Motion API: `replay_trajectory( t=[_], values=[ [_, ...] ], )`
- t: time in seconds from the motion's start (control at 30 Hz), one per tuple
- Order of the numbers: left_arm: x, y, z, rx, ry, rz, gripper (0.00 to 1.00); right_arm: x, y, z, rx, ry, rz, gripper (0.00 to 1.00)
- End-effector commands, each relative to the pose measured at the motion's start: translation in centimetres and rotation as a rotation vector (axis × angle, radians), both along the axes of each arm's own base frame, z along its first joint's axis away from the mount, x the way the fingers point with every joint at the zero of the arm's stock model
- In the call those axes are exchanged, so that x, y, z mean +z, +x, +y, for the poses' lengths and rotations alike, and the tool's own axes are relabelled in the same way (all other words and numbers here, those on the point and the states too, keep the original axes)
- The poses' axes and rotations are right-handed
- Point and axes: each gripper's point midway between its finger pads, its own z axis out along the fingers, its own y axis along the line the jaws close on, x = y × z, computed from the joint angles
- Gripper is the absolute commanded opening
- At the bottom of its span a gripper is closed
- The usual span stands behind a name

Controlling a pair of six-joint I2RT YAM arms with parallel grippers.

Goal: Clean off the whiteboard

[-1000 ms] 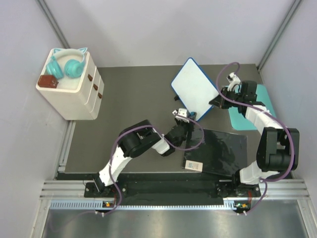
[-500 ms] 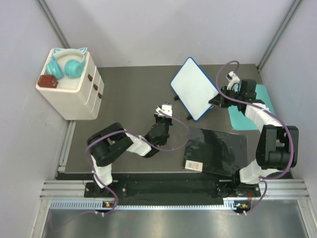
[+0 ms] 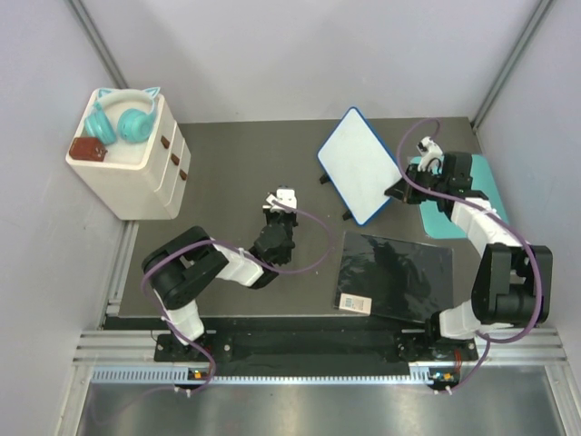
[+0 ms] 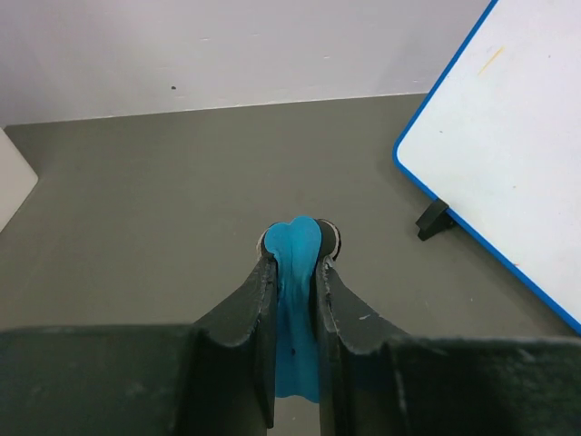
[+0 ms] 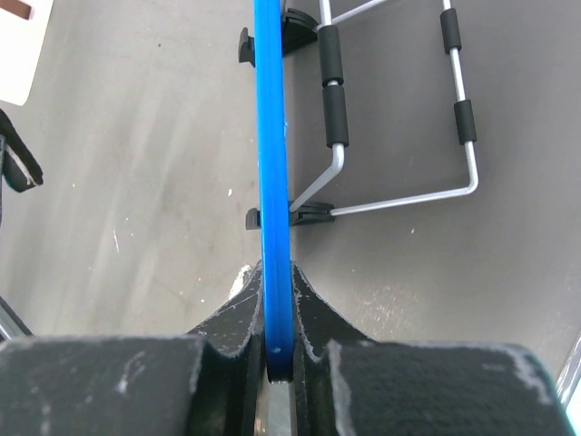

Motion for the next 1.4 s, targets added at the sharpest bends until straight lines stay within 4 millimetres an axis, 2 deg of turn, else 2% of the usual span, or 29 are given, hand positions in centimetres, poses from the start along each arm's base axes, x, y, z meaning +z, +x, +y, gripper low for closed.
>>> replay_trajectory(
  t=[0.0,0.13,0.27,0.43,0.57,0.7,0.8,1.07,1.37],
  values=[
    [5.6,-0.6,1.1,0.017,-0.203,-0.162,0.0,-5.2,-4.5,-0.2,0.021,-0.085,0.205,0.0],
    [5.2,-0.5,1.0,0.019,-0.191,-0.152,0.0,-5.9,-4.8,-0.4,0.005,-0.09,0.217,0.0],
    [5.1,-0.5,0.9,0.013,-0.181,-0.146,0.0,-5.7,-4.4,-0.1,0.012,-0.07,0.201,0.02],
    [4.6,-0.6,1.0,0.013,-0.174,-0.135,0.0,-6.1,-3.9,0.3,0.023,-0.048,0.215,0.09],
    [4.1,-0.7,1.2,0.017,-0.169,-0.126,0.0,-6.3,-4.0,0.4,0.03,-0.042,0.212,0.2],
    [3.9,-0.8,1.3,0.013,-0.188,-0.129,0.0,-6.9,-4.0,-0.1,0.004,-0.073,0.222,0.2],
    [3.7,-0.7,1.2,0.011,-0.186,-0.126,0.0,-7.1,-4.1,-0.4,-0.011,-0.093,0.223,0.24],
    [3.4,-0.8,1.3,0.016,-0.168,-0.119,0.0,-6.2,-3.5,-0.7,-0.041,-0.111,0.172,0.37],
    [2.7,-0.8,1.2,0.008,-0.157,-0.107,0.0,-3.9,-2.5,-0.7,-0.035,-0.117,0.129,0.41]
  ],
)
